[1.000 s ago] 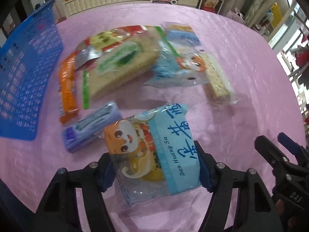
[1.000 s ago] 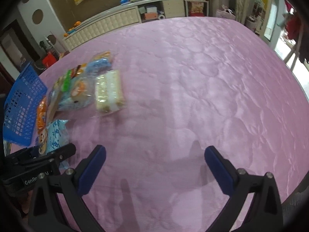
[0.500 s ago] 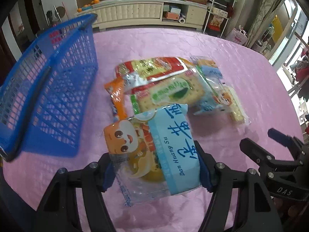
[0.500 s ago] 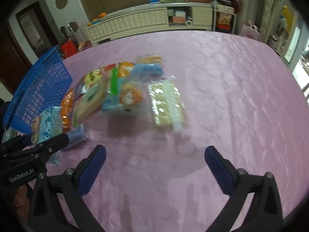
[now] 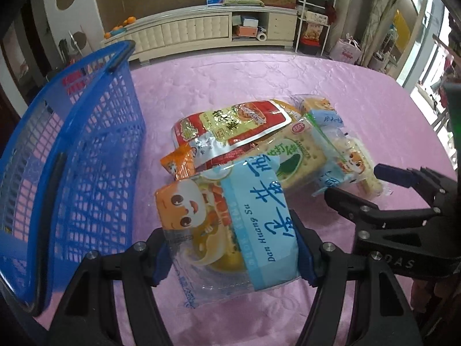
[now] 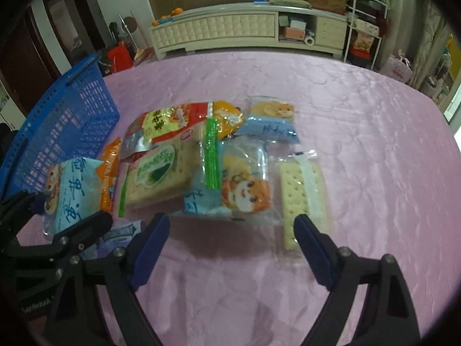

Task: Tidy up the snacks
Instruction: 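Lift the pastry bag with the left gripper while the right gripper grasps a small clear snack packet, then carry the pastry bag and clear packet over the blue basket with both grippers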

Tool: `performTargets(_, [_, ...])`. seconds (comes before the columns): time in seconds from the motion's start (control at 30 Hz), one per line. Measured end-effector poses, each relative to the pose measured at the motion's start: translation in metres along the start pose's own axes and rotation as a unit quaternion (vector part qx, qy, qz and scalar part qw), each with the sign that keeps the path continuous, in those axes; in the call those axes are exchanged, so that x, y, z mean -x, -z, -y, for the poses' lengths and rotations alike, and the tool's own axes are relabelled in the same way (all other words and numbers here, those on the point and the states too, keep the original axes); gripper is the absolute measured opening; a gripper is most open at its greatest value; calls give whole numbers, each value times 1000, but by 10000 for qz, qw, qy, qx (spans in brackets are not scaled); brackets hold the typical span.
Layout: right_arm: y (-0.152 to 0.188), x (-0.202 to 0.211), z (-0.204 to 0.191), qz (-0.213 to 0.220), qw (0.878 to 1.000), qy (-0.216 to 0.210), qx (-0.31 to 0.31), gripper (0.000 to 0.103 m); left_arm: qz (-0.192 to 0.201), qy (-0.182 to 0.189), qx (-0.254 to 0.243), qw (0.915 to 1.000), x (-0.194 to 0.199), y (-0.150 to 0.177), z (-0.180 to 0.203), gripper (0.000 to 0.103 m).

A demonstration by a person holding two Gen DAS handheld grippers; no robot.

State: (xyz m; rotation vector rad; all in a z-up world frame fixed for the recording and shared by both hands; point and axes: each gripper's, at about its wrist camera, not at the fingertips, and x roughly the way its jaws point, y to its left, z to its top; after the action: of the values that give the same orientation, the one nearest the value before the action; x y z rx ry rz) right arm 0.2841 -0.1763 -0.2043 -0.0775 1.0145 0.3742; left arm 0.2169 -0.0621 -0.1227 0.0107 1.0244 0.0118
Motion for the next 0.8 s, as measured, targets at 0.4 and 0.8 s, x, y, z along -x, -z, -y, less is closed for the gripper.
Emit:
performTargets(0.4, [-1, -17, -14, -69, 9967, 510, 621, 43, -88, 107, 43, 9999, -19, -7, -2, 67])
performTargets(0.8, [21, 36, -7, 228, 9992, -105, 301, 23, 51, 284, 204, 9994, 20, 8, -5, 67])
